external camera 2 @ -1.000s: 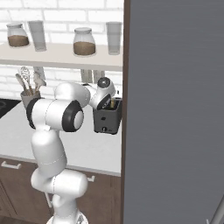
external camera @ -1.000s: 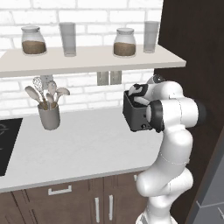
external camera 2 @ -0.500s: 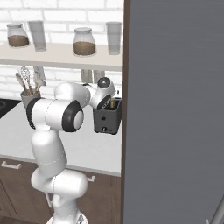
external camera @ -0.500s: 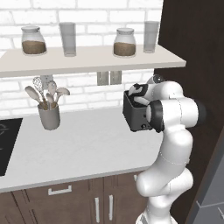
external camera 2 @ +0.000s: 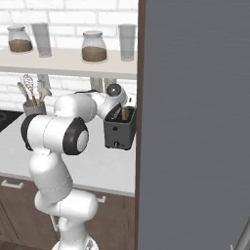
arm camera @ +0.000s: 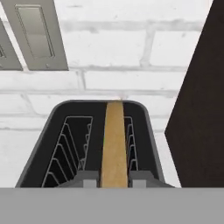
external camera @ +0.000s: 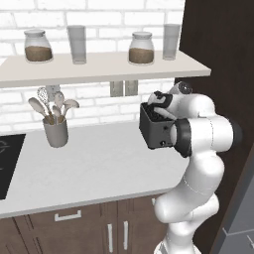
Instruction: Start the toaster. Once the lever pops up, take the bread to the plate on the dining counter.
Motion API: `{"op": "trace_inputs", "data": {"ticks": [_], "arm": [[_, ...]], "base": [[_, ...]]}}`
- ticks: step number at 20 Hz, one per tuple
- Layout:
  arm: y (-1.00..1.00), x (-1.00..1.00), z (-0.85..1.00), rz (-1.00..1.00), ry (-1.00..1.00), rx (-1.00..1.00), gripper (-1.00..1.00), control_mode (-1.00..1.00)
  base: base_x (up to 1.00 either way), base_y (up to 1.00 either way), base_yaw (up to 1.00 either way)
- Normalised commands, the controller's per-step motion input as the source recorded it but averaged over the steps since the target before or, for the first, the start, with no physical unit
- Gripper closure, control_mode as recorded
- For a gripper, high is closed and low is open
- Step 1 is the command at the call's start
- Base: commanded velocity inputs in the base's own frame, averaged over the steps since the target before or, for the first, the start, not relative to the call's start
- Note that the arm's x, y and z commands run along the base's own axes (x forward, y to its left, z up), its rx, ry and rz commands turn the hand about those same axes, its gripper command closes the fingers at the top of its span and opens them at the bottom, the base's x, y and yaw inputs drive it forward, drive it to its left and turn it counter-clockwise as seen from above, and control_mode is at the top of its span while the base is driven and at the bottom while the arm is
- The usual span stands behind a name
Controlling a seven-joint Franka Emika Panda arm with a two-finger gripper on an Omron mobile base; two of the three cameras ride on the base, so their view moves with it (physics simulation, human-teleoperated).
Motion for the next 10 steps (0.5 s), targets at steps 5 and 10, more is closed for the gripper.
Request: {"op": "trace_inputs", "data": {"ticks": [5,10], "arm": [[0.00,-0.52,0.54,0.00,-0.11,0.11,1.00,-1.00],[0.00,-0.47,0.55,0.00,0.11,0.02,1.00,-1.00]], "base": [[0.00,0.00,0.00],[0.00,0.00,0.00]]}}
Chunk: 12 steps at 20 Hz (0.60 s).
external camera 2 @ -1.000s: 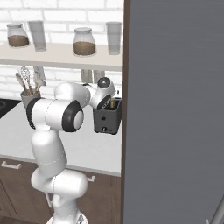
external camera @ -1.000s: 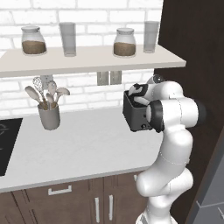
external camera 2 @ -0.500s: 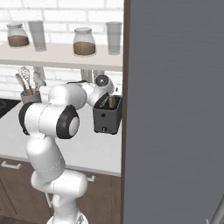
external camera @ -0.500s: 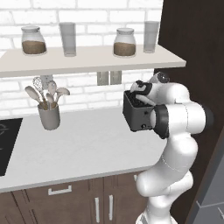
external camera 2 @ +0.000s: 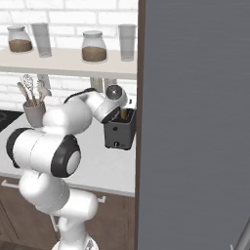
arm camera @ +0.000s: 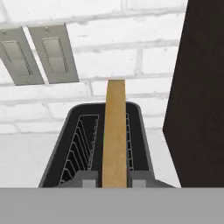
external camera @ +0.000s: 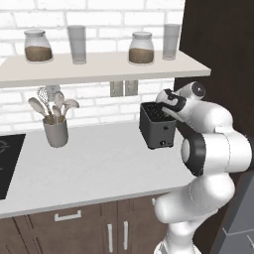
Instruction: Start the toaster. Once the lever pops up, take the bread to the plate on the dining counter.
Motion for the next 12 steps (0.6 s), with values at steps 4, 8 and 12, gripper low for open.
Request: {"op": "trace_inputs", "data": {"ticks": [4,8,12], "arm": [[0.00,-0.55,0.66,0.00,0.10,0.03,1.00,-1.00],[0.00,-0.37,0.81,0.00,0.01,0.01,1.00,-1.00],[0.00,-0.58,0.52,0.00,0.05,0.04,1.00,-1.00]], "base": [[0.00,0.00,0.00],[0.00,0.00,0.00],[0.00,0.00,0.00]]}}
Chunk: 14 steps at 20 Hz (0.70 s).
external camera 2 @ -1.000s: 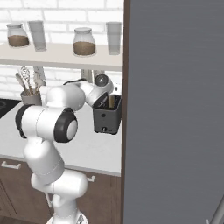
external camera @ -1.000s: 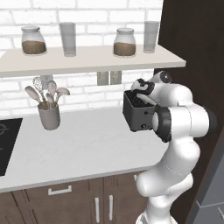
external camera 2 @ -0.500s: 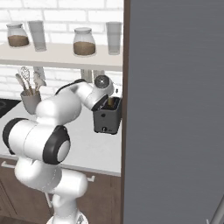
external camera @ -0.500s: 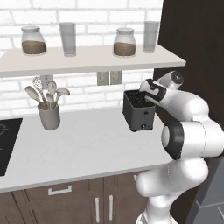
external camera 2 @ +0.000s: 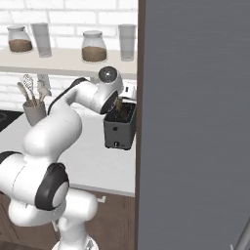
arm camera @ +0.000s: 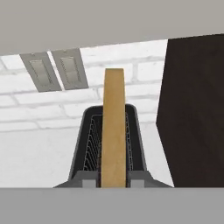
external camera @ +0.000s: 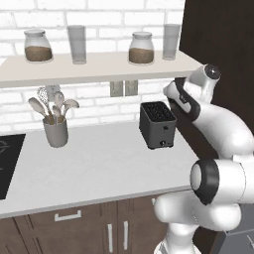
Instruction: Start the toaster. Once the lever pops up, take the bread to the plate on the dining counter.
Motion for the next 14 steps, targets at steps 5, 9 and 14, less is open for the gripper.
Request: {"op": "trace_inputs", "data": {"ticks": [5,9,14], "arm": [[0.00,-0.95,-0.12,0.00,0.07,0.08,1.00,-1.00],[0.01,-1.00,-0.26,0.00,0.00,0.03,1.00,-1.00],[0.08,-1.00,-0.08,0.00,0.01,0.00,1.00,-1.00]], "base": [[0.00,0.00,0.00],[0.00,0.00,0.00],[0.00,0.00,0.00]]}}
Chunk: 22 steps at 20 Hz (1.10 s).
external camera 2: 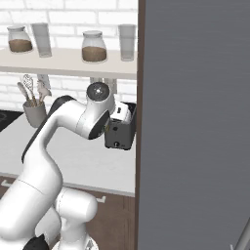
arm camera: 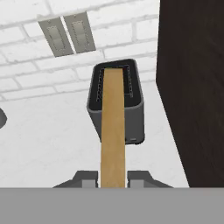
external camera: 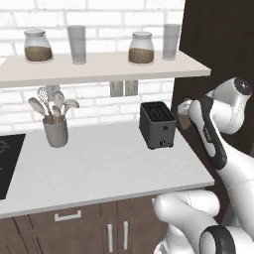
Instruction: Start the toaster. Once the lever pops up, take the bread to the plate on the dining counter.
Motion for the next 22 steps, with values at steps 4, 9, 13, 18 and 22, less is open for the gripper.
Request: {"op": "trace_inputs", "data": {"ticks": [4,9,13,18,22], "arm": [[0.10,-1.00,-0.13,0.00,0.03,0.00,1.00,-1.00],[0.16,-0.87,0.17,0.01,0.00,-0.02,1.00,-1.00],[0.30,-0.68,0.61,0.04,0.00,-0.04,1.00,-1.00],[0.13,-0.29,0.22,0.04,-0.03,0.00,1.00,-1.00],[0.00,0.00,0.00,0.00,0.00,0.00,1.00,-1.00]], "base": [[0.00,0.00,0.00],[0.00,0.00,0.00],[0.00,0.00,0.00],[0.00,0.00,0.00],[0.00,0.00,0.00]]}}
